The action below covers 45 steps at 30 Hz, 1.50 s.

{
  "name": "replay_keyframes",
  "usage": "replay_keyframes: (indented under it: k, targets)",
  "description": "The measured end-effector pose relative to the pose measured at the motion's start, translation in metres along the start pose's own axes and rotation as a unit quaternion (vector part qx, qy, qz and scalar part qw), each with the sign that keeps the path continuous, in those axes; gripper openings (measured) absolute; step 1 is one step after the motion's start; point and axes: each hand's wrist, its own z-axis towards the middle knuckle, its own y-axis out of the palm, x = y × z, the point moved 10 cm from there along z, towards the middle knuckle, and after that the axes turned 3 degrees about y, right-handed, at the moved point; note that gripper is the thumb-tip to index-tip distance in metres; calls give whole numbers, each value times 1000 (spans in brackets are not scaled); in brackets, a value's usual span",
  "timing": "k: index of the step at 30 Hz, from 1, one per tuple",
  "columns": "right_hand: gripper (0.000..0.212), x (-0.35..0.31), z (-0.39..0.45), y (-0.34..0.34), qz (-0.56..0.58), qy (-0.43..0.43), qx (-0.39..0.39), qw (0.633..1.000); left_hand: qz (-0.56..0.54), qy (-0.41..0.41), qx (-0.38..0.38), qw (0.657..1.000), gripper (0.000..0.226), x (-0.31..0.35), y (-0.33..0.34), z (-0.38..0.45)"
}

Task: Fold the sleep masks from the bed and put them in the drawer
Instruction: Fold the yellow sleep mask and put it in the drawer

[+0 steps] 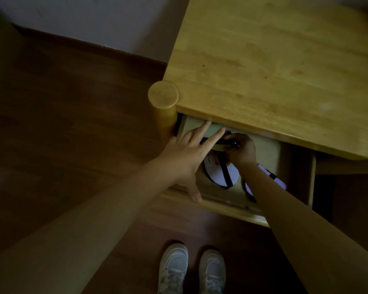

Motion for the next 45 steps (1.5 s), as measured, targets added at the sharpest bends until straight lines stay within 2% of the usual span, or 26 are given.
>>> replay_keyframes:
  k: [3, 6, 8, 11, 18, 22, 25, 27, 29, 31, 33, 36, 39, 42, 45]
  targets:
    - [35, -7, -2, 9, -159, -86, -35, 983, -2, 3, 6, 1000, 160, -1, 0, 1]
    - [40, -1, -7, 30, -309, -144, -128, 931, -1, 8, 9, 1000, 161, -2, 0, 3]
    - [43, 4, -10, 35, -359, -154, -167, 905, 10, 8, 12, 1000, 160, -3, -2, 3]
    - [47, 5, -15, 33, -379, -144, -190, 894, 28, 7, 15, 999, 158, -4, -5, 2]
    - [48, -38, -60, -3, -418, -246, -118, 867, 121, 16, 27, 992, 153, 6, -16, -5]
    - [37, -68, -103, -42, -407, -306, -73, 858, 211, 90, 83, 970, 147, 37, -29, -14]
    - [36, -87, -135, -78, -381, -369, -8, 848, 222, 113, 68, 966, 147, 50, -24, -16]
    - [58, -81, -146, -91, -399, -349, -9, 848, 224, 111, 46, 967, 149, 52, -18, -13]
    - [84, -63, -152, -94, -432, -315, -42, 844, 224, 106, 33, 968, 150, 52, -16, -11]
    - [96, -42, -155, -92, -484, -285, -78, 824, 229, 100, 25, 968, 151, 52, -16, -9]
    - [98, -26, -155, -93, -517, -267, -83, 809, 244, 92, 21, 965, 153, 54, -15, -6]
    - [103, -12, -152, -102, -529, -220, -68, 817, 275, 80, 7, 958, 154, 60, -15, -4]
    - [103, -24, -160, -123, -516, -212, -17, 830, 279, 82, 16, 957, 144, 82, -28, -6]
    - [99, -52, -174, -164, -485, -222, 41, 845, 223, 75, 107, 966, 124, 125, -79, -9]
    - [87, -91, -197, -228, -465, -215, 74, 856, 185, 97, 204, 956, 107, 187, -153, -19]
